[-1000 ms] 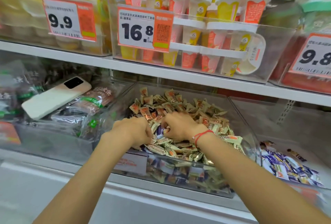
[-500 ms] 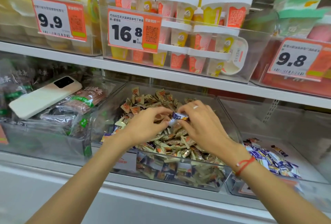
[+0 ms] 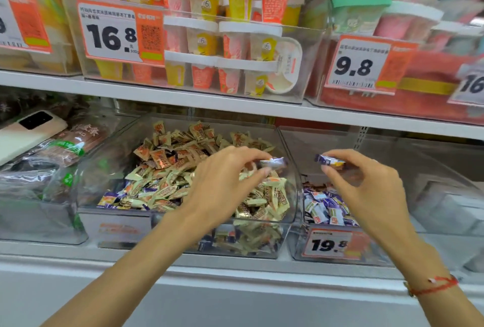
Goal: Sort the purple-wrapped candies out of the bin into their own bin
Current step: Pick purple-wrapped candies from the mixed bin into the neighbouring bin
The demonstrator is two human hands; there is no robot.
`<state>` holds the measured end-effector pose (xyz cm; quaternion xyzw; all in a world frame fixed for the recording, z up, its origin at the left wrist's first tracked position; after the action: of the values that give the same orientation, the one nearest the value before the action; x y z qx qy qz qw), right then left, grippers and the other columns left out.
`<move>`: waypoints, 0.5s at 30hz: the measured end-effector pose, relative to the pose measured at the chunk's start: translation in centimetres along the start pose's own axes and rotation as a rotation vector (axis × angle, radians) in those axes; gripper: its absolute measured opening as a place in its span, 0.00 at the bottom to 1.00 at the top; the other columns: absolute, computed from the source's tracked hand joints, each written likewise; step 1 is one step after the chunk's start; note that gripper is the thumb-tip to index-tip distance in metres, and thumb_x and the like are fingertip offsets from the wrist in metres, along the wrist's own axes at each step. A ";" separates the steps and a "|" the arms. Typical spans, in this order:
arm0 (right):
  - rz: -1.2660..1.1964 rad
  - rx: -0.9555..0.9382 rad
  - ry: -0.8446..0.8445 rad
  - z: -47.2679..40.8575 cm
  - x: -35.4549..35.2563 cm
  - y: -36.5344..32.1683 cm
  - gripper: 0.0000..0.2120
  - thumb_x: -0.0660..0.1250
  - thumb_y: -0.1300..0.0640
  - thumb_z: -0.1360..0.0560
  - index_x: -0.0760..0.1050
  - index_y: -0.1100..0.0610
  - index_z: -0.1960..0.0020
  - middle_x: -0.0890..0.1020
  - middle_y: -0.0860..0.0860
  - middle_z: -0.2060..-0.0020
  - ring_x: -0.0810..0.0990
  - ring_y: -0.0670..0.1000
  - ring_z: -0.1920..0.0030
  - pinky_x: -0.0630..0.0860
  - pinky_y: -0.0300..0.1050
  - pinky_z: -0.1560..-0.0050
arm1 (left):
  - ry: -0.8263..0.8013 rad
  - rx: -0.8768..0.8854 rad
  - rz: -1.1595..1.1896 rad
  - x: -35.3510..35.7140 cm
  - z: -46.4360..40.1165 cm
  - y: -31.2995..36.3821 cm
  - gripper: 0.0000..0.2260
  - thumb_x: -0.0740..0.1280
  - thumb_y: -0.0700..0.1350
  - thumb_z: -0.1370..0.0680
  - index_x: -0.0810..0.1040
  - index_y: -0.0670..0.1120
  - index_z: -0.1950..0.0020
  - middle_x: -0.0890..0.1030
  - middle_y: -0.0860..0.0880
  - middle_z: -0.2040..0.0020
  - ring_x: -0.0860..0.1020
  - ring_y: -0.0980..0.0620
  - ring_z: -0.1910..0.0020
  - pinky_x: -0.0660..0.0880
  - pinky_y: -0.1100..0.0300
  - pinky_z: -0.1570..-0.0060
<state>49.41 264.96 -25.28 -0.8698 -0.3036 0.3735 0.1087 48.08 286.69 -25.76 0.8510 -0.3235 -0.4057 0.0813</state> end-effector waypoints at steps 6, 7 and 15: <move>0.312 0.200 -0.281 0.2 1.2 6.3 0.09 0.69 0.52 0.25 0.79 0.45 0.45 0.80 0.44 0.59 0.80 0.51 0.54 0.74 0.45 0.59 | -0.099 0.205 -0.137 6.6 -3.2 6.4 0.11 0.62 0.51 0.20 0.76 0.55 0.39 0.78 0.56 0.49 0.71 0.55 0.47 0.63 0.62 0.58; 0.325 0.224 -0.360 0.6 1.8 7.2 0.11 0.68 0.52 0.24 0.79 0.45 0.43 0.81 0.45 0.54 0.80 0.52 0.51 0.76 0.47 0.55 | -0.132 0.220 -0.190 7.7 -3.8 6.6 0.11 0.61 0.50 0.20 0.76 0.54 0.39 0.78 0.55 0.47 0.71 0.53 0.45 0.64 0.61 0.56; 0.148 -0.002 -0.287 1.1 1.8 2.7 0.10 0.67 0.52 0.24 0.79 0.43 0.44 0.81 0.39 0.50 0.78 0.43 0.48 0.77 0.44 0.50 | -0.101 0.074 -0.151 4.3 -3.2 0.9 0.12 0.62 0.50 0.20 0.76 0.56 0.38 0.77 0.59 0.41 0.70 0.59 0.42 0.70 0.60 0.45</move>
<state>50.81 263.85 -28.18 -0.8276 -0.2512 0.5006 0.0356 51.99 282.92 -26.00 0.8539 -0.2767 -0.4408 0.0027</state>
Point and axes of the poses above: each hand's wrist, its own z-axis away from the middle knuckle, its own x-axis out of the palm, y = z × x, the point moved 7 cm from there along -z, towards the middle knuckle
